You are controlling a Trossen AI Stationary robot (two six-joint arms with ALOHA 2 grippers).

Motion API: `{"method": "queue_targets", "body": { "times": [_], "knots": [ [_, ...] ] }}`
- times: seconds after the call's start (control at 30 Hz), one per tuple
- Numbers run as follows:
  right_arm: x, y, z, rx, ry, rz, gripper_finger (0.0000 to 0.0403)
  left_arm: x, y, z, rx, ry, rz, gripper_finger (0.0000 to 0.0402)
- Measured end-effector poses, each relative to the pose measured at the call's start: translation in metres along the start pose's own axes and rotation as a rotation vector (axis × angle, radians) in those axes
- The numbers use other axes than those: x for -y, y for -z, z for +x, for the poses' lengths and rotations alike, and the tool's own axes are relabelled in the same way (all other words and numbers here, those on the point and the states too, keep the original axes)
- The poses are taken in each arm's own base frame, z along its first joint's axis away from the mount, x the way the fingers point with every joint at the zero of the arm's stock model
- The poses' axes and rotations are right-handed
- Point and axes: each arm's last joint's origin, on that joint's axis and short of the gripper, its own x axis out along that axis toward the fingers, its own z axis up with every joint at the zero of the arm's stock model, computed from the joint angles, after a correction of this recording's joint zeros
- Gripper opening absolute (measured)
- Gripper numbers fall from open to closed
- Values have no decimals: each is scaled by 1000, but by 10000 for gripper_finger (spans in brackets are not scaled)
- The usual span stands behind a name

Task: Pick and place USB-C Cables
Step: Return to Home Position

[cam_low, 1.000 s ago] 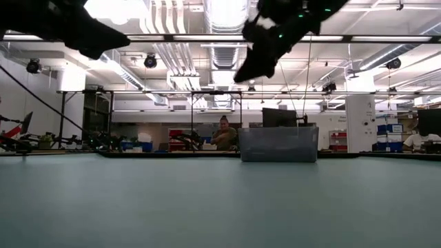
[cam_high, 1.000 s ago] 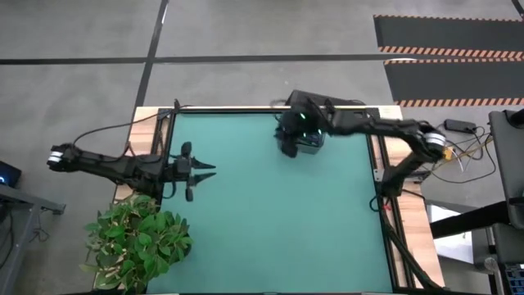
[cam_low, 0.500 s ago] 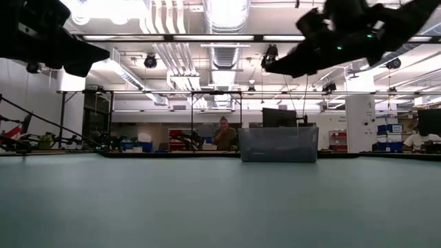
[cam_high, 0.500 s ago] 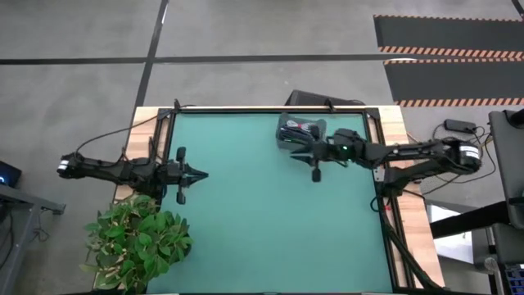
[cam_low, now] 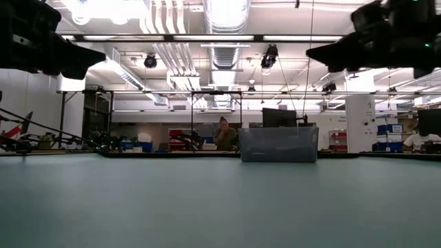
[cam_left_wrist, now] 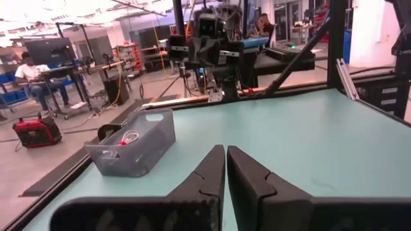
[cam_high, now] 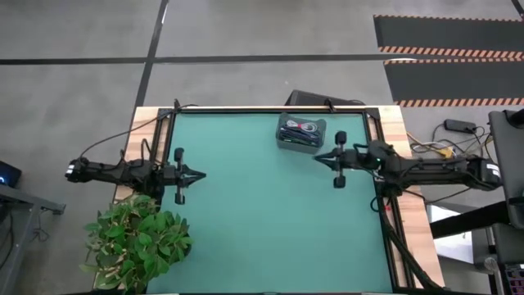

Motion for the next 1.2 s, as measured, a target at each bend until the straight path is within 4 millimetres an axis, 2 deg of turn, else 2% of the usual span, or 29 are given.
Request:
{"method": "queue_targets", "body": {
  "times": [0.3,0.57,0.77,1.2],
  "knots": [
    [-10,14,-26,101,25,-6,8,0,3,0,26,0,-26,1],
    [-11,9,-30,140,20,-27,8,1,5,2,68,-1,-184,1],
    [-10,4,-33,183,24,-25,8,1,3,3,88,2,-197,1],
    [-10,-12,-51,312,53,-35,8,2,6,3,56,5,-187,1]
  ]
}}
